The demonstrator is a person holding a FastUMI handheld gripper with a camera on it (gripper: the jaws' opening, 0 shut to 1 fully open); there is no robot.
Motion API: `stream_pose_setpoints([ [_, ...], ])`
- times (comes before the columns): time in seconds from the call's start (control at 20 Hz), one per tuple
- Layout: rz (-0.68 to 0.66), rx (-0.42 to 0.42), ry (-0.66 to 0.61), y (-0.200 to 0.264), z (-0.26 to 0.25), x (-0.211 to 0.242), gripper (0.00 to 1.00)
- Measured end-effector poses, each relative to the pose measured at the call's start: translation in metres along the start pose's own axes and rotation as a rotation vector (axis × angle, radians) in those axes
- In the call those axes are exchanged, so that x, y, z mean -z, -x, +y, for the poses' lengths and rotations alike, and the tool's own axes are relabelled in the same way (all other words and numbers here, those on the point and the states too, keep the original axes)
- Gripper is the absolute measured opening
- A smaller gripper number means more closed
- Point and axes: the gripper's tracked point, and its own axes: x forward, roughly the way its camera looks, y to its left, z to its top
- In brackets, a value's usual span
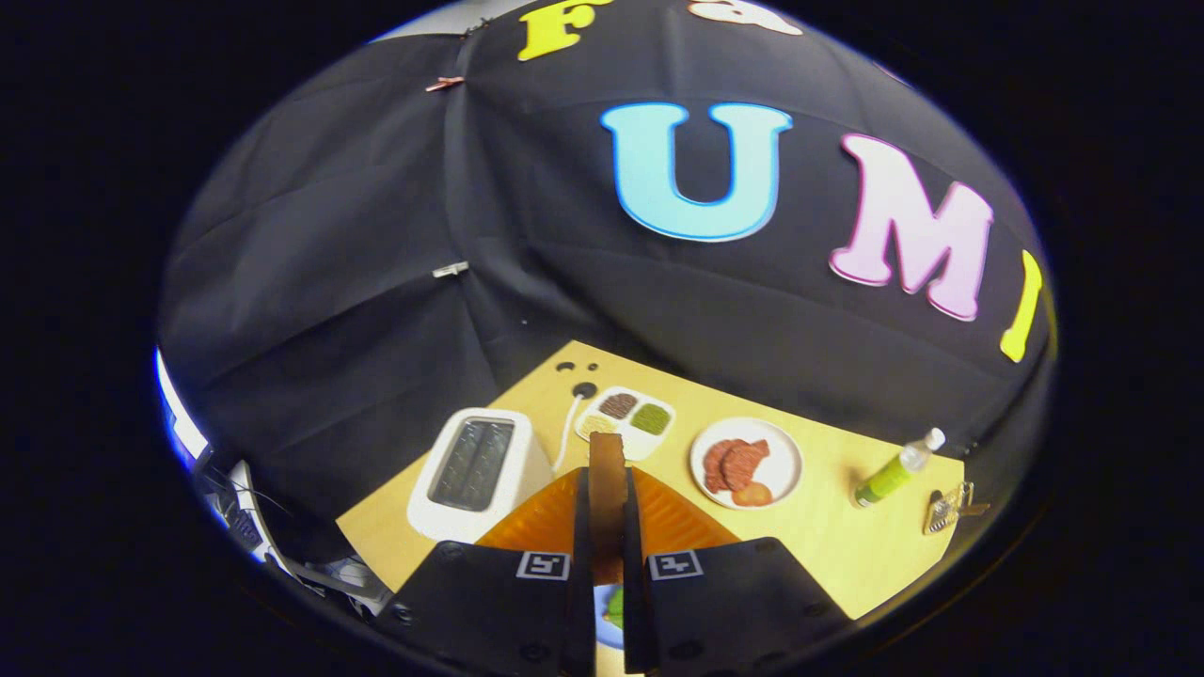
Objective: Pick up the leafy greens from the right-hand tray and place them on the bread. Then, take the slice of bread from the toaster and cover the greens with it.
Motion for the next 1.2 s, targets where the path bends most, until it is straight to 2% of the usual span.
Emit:
stream_pose_setpoints([
  [0.25, 0.092, 0.123, -0.041, -0.001, -0.060, 0.086, 0.16],
  [0.5, 0.141, 0.112, -0.188, -0.020, -0.058, 0.145, 0.16],
  [0.8, 0.128, 0.082, -0.398, -0.042, -0.036, 0.168, 0.16],
  [1.0, 0.133, 0.091, -0.442, -0.050, -0.038, 0.191, 0.16],
  [1.2, 0.128, 0.119, -0.496, -0.052, -0.064, 0.210, 0.16],
])
